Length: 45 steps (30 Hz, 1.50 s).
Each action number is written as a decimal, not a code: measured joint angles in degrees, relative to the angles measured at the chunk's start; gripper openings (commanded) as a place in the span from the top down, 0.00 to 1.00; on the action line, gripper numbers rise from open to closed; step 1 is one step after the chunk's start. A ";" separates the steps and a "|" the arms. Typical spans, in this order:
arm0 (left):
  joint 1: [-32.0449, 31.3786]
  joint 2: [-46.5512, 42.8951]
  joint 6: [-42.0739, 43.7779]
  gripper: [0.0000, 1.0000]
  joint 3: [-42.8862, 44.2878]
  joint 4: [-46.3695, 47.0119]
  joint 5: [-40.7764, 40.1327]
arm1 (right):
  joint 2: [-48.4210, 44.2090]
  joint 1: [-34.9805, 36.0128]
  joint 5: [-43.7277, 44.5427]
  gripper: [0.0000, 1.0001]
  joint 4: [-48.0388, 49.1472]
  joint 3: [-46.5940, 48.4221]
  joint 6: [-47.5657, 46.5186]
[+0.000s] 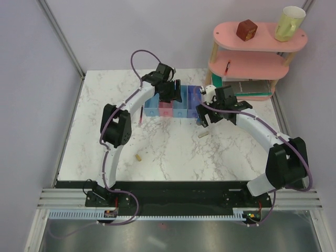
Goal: Sort the stationery into containers
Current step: Pick up the stationery from the center of the board.
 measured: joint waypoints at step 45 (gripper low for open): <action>6.14 -33.40 29.09 0.25 -30.58 2.75 -3.56 | 17.38 2.21 3.74 0.56 15.93 1.11 4.33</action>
